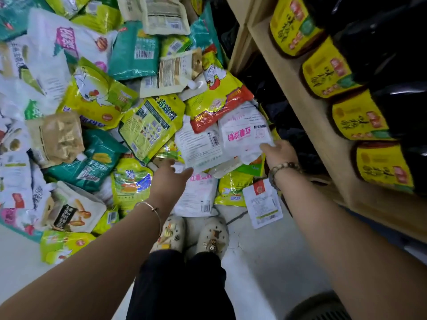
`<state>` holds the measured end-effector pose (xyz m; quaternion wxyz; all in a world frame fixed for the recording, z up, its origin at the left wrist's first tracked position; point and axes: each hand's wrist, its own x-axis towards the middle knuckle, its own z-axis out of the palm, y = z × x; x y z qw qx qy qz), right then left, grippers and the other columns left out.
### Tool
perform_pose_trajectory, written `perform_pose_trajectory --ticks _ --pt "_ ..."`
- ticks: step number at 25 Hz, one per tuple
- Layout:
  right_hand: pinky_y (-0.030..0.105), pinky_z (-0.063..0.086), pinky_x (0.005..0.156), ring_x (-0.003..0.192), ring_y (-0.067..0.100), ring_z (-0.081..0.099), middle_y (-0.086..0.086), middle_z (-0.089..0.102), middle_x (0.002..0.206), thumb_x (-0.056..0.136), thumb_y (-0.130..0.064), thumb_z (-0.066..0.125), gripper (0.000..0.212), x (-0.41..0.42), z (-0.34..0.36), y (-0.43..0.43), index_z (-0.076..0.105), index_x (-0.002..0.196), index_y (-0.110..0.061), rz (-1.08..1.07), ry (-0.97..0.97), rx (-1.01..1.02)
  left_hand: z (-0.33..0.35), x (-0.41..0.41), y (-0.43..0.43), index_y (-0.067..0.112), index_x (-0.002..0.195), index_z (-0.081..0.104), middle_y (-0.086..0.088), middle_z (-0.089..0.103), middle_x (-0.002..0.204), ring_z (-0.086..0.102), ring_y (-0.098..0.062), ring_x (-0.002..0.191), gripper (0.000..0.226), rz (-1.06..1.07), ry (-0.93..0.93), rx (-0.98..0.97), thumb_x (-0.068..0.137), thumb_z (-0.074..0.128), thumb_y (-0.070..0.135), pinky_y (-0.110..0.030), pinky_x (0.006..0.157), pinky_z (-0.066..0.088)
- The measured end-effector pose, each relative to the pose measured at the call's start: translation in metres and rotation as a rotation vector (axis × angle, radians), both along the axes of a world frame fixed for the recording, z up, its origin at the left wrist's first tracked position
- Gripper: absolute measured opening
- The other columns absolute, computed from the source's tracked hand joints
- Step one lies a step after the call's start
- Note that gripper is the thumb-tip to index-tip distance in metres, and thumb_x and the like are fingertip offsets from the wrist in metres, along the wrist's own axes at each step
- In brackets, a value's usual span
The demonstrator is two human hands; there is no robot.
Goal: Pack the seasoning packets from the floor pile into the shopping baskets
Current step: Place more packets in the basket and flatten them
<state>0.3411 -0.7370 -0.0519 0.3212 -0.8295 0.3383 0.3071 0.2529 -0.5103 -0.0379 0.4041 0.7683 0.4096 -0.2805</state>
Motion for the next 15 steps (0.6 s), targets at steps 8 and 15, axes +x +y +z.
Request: perform_pose_trajectory --ticks 8,15 --pt "0.039 0.040 0.100 0.126 0.030 0.042 0.011 0.040 0.141 0.078 -0.041 0.065 0.072 0.051 -0.079 0.038 0.037 0.138 -0.015 0.023 -0.088 -0.066 -0.080 0.057 -0.003 0.005 0.122 0.054 -0.013 0.063 0.117 0.062 -0.032 0.101 0.052 0.348 -0.042 -0.116 0.081 0.073 0.031 -0.045 0.089 0.051" --pt "0.048 0.036 0.103 0.127 0.031 0.043 0.012 0.042 0.141 0.071 -0.064 0.062 0.090 0.066 -0.103 0.045 0.037 0.136 -0.007 -0.064 -0.051 -0.222 -0.108 0.075 -0.014 0.002 0.117 0.054 -0.010 0.063 0.100 0.060 -0.019 0.077 0.056 0.644 -0.098 -0.107 0.075 0.078 0.030 -0.027 0.064 0.044"
